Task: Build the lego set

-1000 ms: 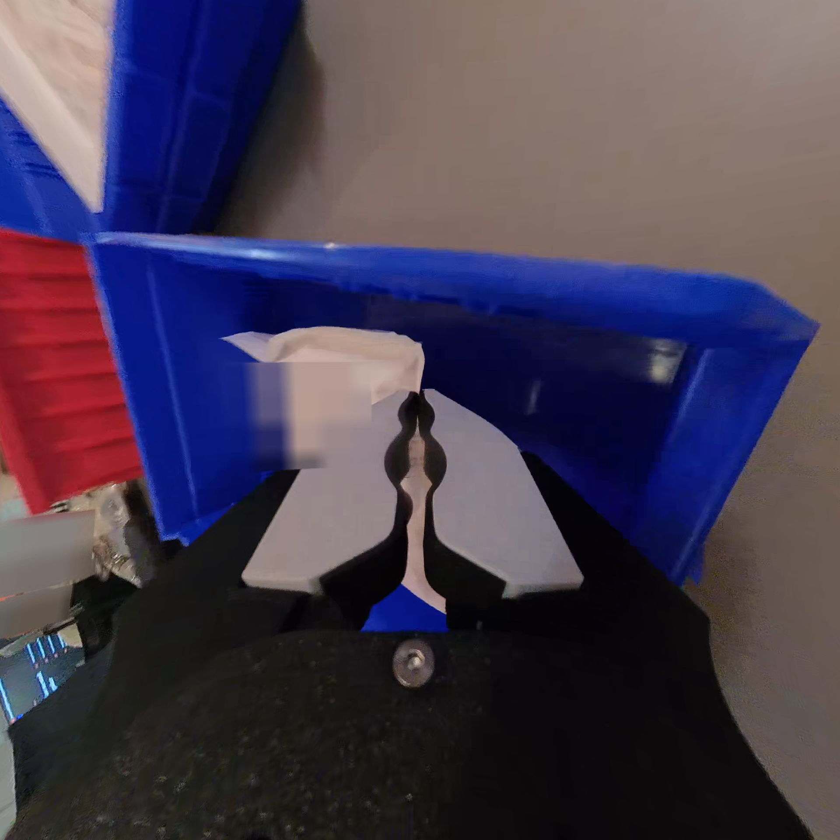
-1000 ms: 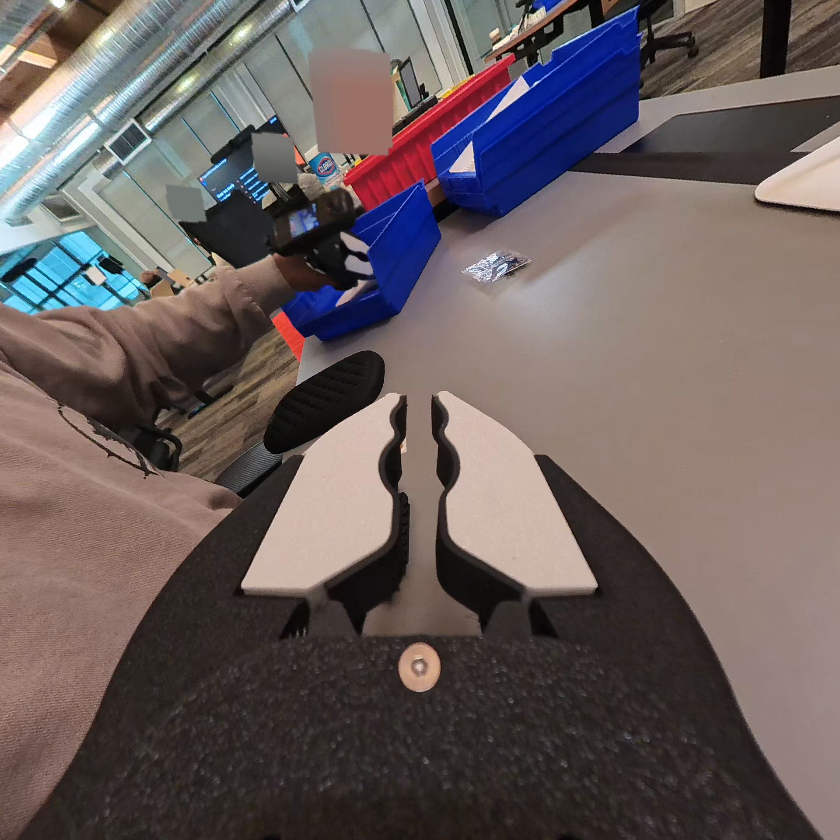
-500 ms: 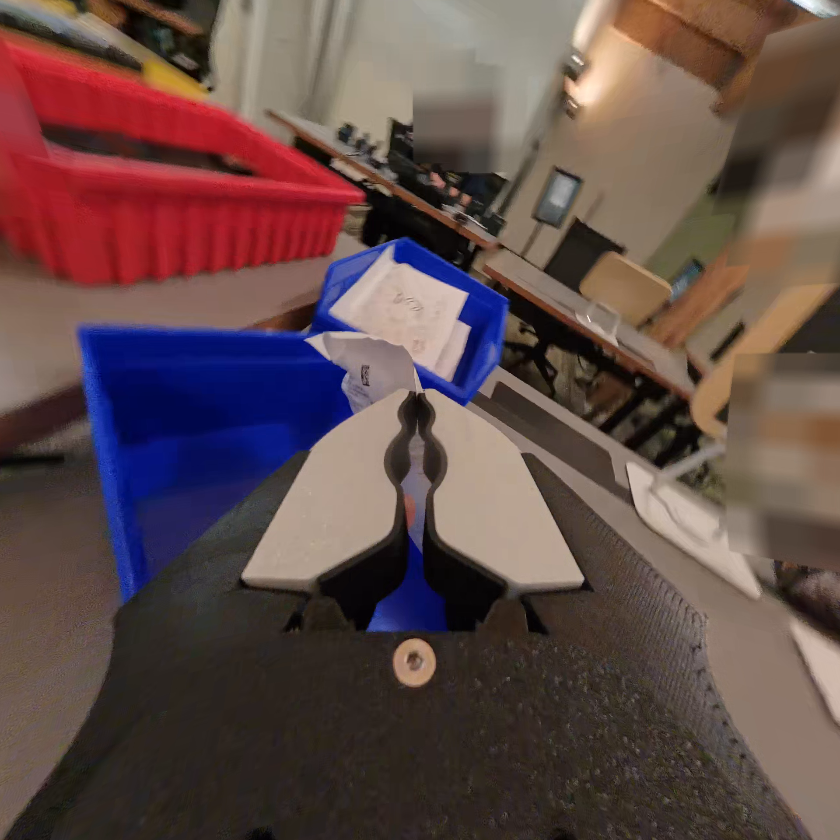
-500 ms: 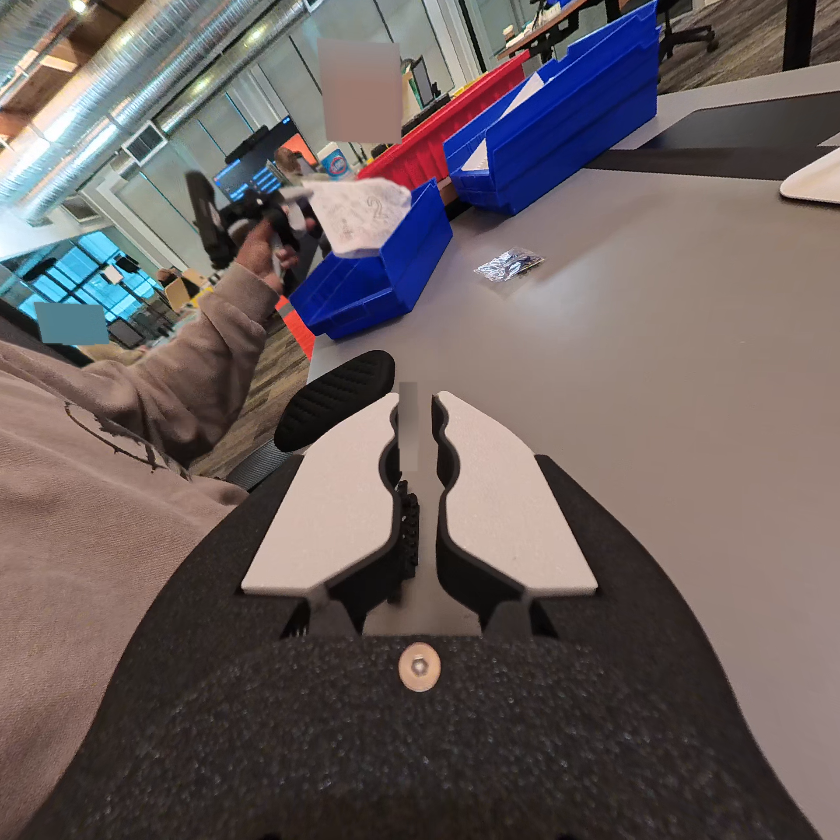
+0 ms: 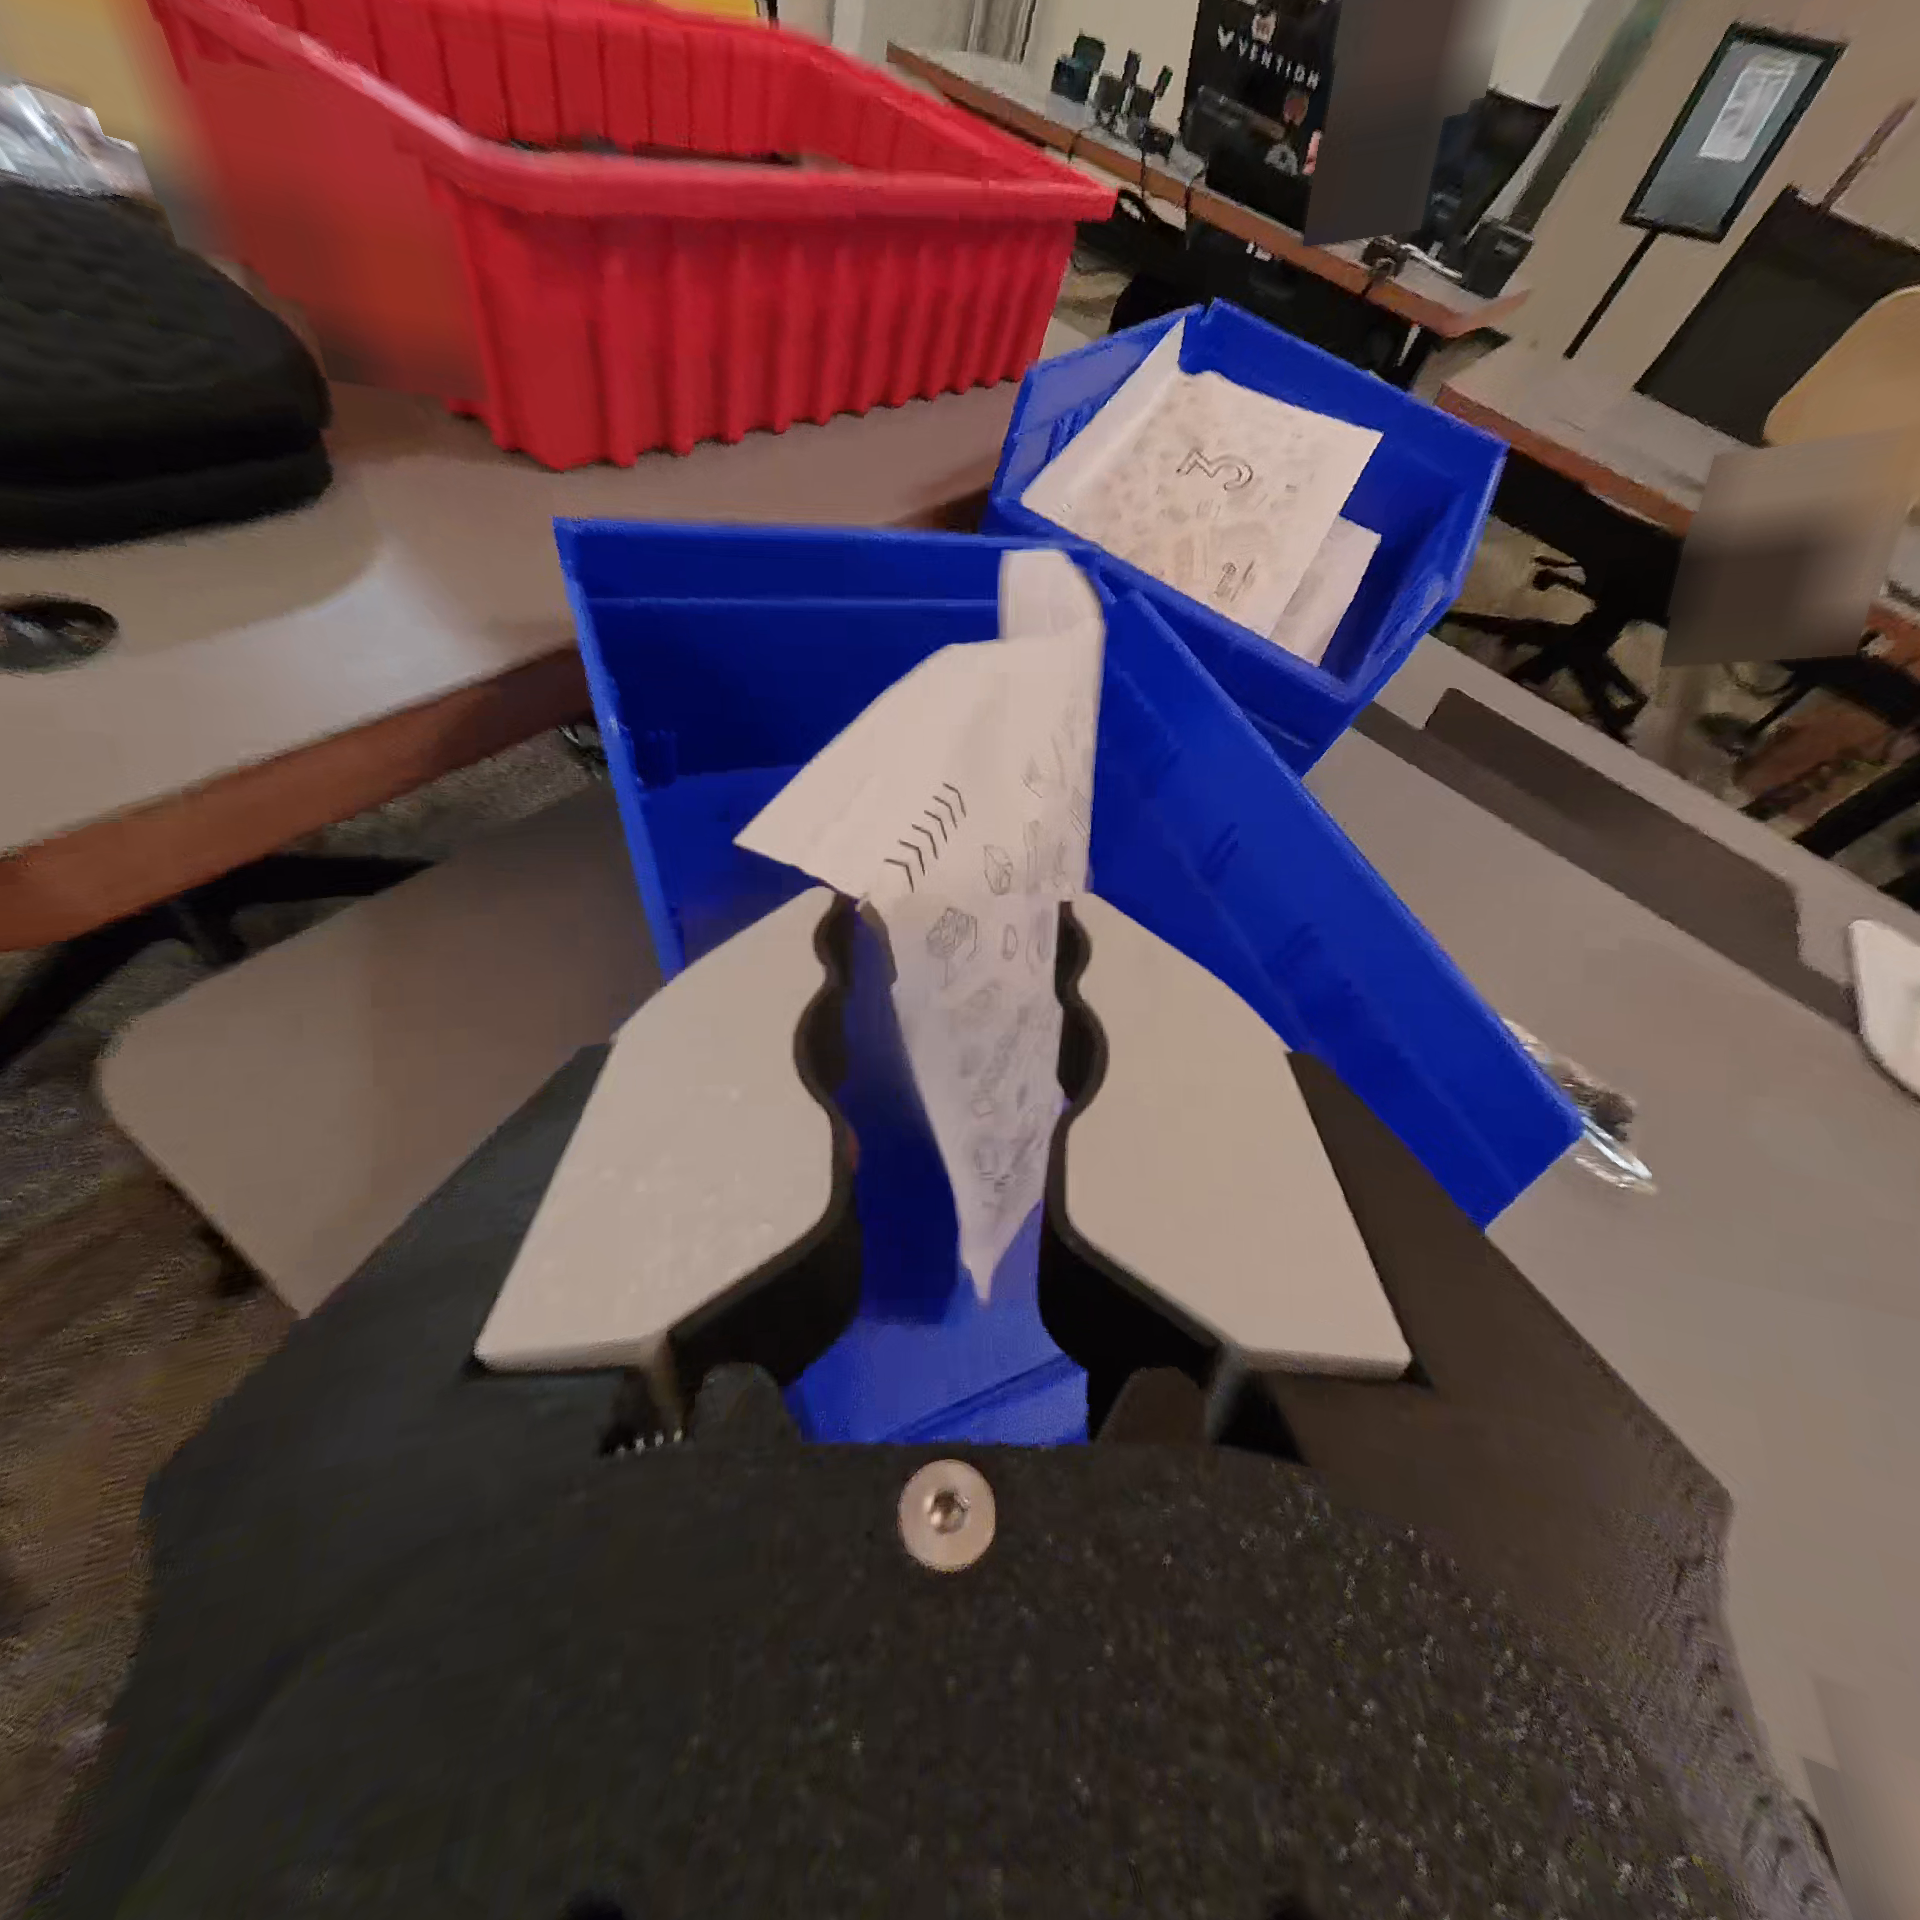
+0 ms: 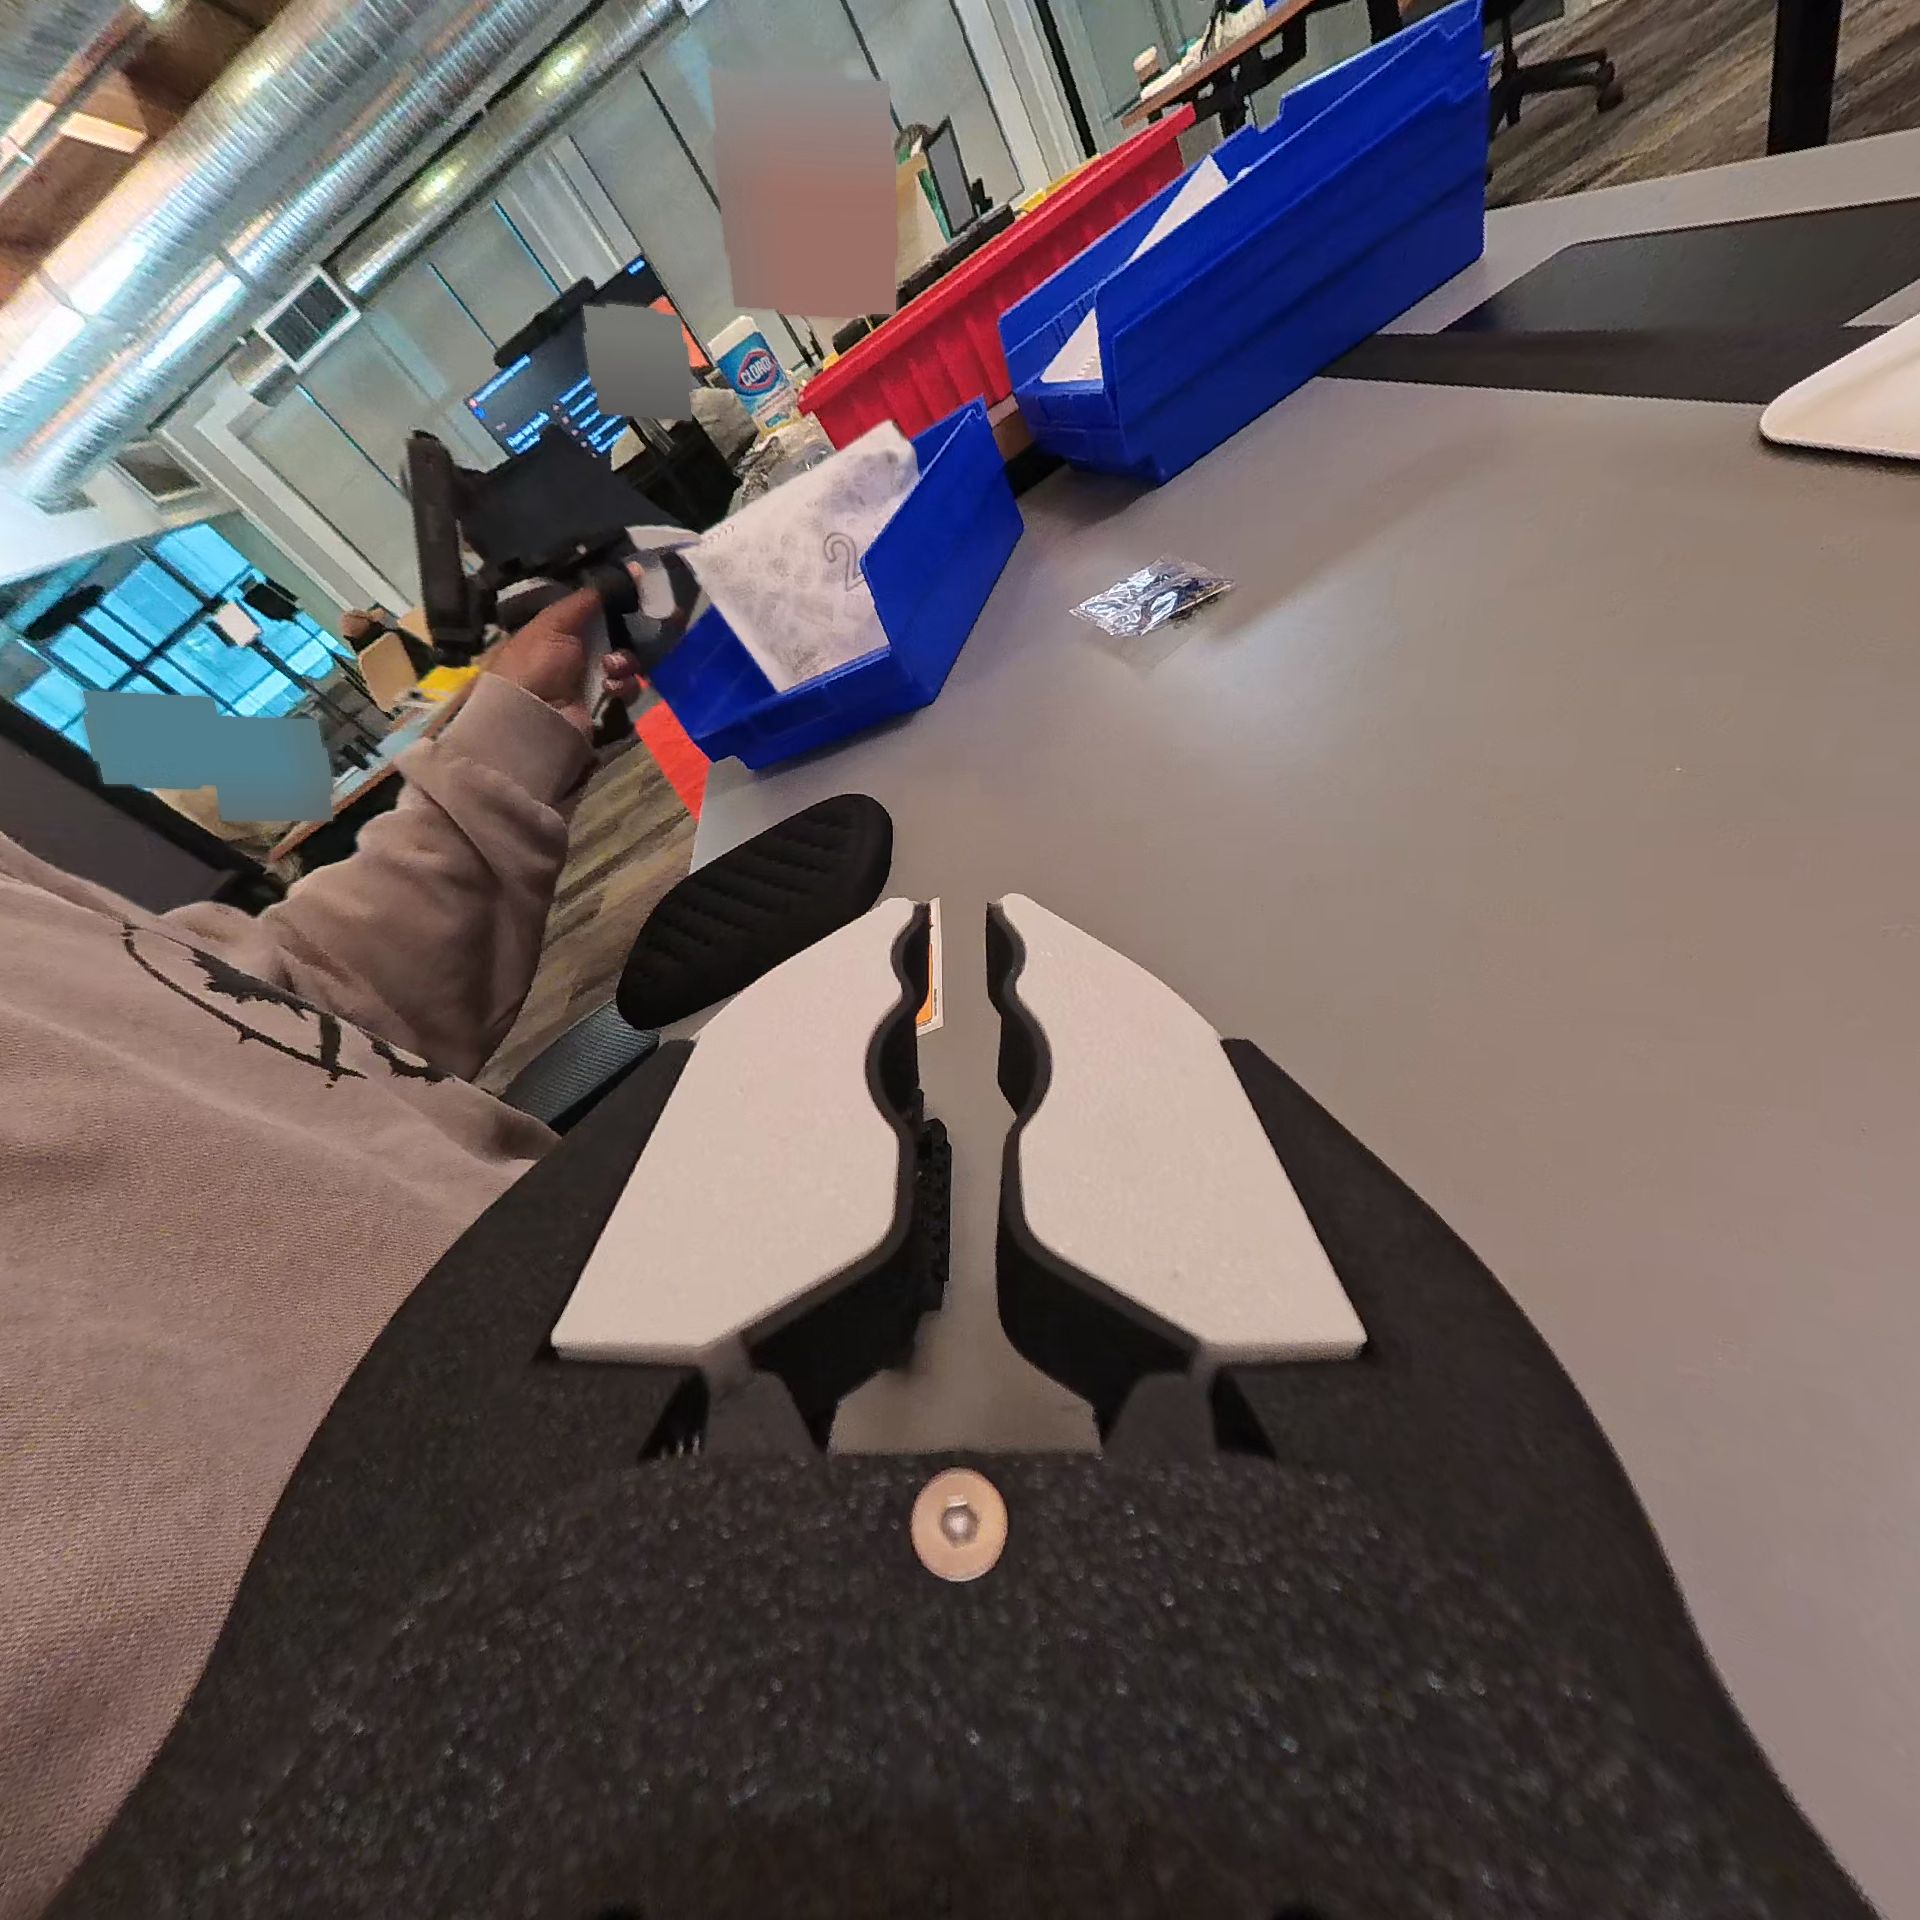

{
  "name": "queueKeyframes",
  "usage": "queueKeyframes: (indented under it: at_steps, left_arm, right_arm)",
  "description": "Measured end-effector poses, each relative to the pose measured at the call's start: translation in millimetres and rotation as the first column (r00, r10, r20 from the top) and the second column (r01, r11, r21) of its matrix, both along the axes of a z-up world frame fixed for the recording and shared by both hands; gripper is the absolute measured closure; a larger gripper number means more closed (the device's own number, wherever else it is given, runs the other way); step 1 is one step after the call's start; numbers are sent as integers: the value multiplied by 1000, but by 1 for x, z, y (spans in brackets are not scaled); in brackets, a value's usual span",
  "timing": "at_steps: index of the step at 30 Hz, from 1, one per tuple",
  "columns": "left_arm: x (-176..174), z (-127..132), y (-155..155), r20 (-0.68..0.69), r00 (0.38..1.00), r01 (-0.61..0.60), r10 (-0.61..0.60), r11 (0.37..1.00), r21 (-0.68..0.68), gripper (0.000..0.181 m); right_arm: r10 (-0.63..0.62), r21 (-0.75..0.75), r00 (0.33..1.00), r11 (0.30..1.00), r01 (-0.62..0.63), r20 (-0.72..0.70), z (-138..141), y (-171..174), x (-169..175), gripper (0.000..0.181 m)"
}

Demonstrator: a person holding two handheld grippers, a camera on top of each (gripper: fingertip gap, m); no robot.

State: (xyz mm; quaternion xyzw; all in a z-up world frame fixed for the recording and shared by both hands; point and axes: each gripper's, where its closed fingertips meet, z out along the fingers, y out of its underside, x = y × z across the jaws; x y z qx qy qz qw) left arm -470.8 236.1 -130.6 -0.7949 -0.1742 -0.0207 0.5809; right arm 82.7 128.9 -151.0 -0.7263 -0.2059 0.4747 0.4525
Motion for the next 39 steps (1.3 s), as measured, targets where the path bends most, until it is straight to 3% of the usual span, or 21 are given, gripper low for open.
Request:
queueKeyframes:
  at_steps: [4, 7, 10, 13, 17, 20, 22, 27, 31, 39]
  left_arm:
    - [-12, 31, -8, -267, 963, -31, 25, 999, -18, 128]
    - [-12, 49, 1, -421, 907, -16, -18, 997, -77, 127]
    - [2, 48, 25, -532, 817, 96, -223, 962, -257, 128]
    - [5, 17, 52, -526, 706, 143, -474, 823, -549, 124]
    - [9, -48, 61, -280, 631, 203, -723, 503, -840, 115]
    - [-11, -83, 53, -235, 489, 23, -840, 282, -959, 99]
    - [-16, -92, 49, -207, 430, -56, -879, 202, -978, 90]
    - [-19, -98, 49, -162, 422, -82, -892, 140, -987, 89]
    - [-21, -93, 57, -190, 451, -59, -872, 183, -981, 90]
    - [-25, -43, 71, -35, 638, 241, -769, 243, -939, 91]
  right_arm:
    - [4, -6, 1000, 1000, -4, 4, -2, 0, -1, 171]
    - [7, -9, 1000, 1000, -7, 10, -3, 0, -2, 171]
    - [5, -9, 1000, 1000, -5, 9, -3, 0, -2, 171]
    - [9, -16, 1000, 1000, -9, 6, -4, 0, -3, 171]
    - [6, -17, 1000, 1000, -5, 16, -6, 0, -4, 171]
    - [-6, -23, 1000, 1000, 6, 7, -6, 2, -2, 171]
    - [-14, -29, 1000, 999, 14, 2, -7, 3, -1, 171]
    - [-20, -47, 1000, 999, 19, -15, -10, 6, 1, 171]
    - [-14, -43, 1000, 999, 14, -8, -9, 5, -1, 171]
    - [-24, -48, 999, 999, 23, -22, -8, 6, 2, 171]
